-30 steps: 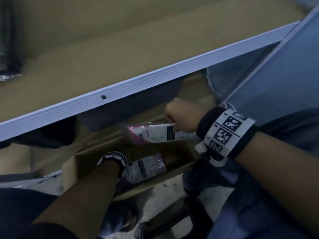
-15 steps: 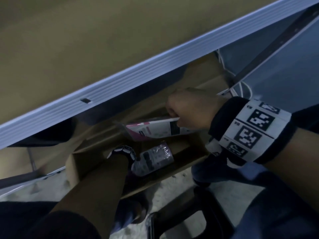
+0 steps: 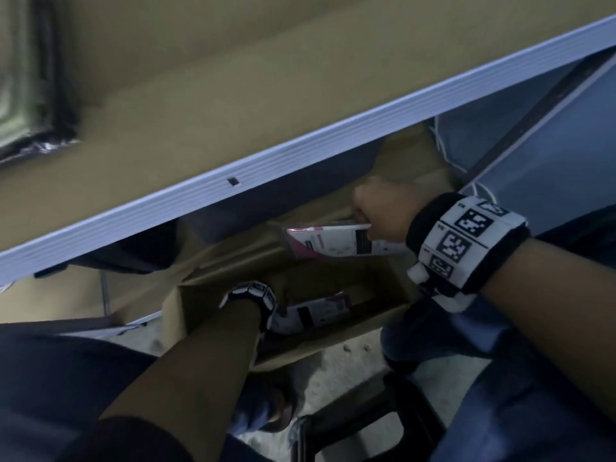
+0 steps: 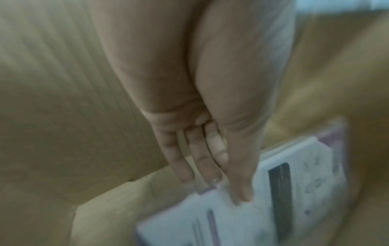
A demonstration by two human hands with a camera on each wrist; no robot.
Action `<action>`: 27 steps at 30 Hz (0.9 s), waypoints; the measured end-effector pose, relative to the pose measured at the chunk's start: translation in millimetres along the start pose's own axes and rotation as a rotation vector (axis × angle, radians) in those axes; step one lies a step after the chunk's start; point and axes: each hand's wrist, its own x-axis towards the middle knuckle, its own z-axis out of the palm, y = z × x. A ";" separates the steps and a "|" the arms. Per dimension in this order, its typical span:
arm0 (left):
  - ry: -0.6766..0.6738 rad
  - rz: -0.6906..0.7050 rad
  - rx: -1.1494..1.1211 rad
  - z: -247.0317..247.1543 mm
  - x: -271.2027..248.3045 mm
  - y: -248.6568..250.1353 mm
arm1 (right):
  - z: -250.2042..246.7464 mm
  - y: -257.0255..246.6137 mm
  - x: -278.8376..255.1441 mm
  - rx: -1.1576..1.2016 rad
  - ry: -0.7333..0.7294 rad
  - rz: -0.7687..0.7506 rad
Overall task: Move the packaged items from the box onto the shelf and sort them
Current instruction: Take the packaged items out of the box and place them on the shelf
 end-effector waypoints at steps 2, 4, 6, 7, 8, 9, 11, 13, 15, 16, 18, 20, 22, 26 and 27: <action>-0.075 0.065 -0.023 -9.9 -18.6 5.4 | -1.8 -1.1 -5.8 0.002 0.031 0.002; 0.027 0.166 -0.057 -19.8 -33.9 7.9 | -5.9 -3.6 -13.5 0.015 0.053 0.008; 0.080 0.253 -0.080 -28.3 -56.8 11.7 | -11.4 -8.7 -24.5 0.028 0.063 0.025; 0.098 0.276 -0.086 -30.9 -67.0 12.5 | -14.3 -10.7 -30.5 0.034 0.071 0.036; 0.123 0.278 -0.088 -35.5 -76.2 13.8 | -17.0 -12.3 -37.2 0.042 0.080 0.049; 0.151 0.290 -0.091 -40.3 -87.0 15.0 | -19.9 -13.5 -43.9 0.048 0.092 0.060; 0.188 0.322 -0.119 -50.9 -104.1 13.2 | -26.1 -14.4 -57.8 0.047 0.130 0.073; 0.226 0.324 -0.111 -63.2 -126.2 12.7 | -32.5 -15.0 -71.8 0.054 0.177 0.072; 0.277 0.345 -0.164 -76.7 -150.0 12.6 | -40.0 -15.5 -84.4 0.062 0.220 0.055; 0.305 0.355 -0.192 -82.7 -162.5 11.9 | -44.2 -15.8 -90.0 0.067 0.237 0.046; 0.370 0.374 -0.230 -92.1 -187.2 9.2 | -54.3 -16.0 -100.6 0.103 0.268 0.027; 0.432 0.382 -0.275 -100.6 -211.9 5.5 | -66.3 -16.4 -109.1 0.148 0.299 -0.001; 0.520 0.382 -0.314 -110.8 -237.7 0.3 | -82.6 -19.2 -118.1 0.221 0.339 -0.033; 0.703 0.415 -0.466 -133.0 -292.5 -13.3 | -121.2 -32.5 -137.4 0.351 0.463 -0.116; 0.738 0.431 -0.503 -139.4 -306.8 -16.6 | -130.8 -36.6 -141.7 0.373 0.508 -0.134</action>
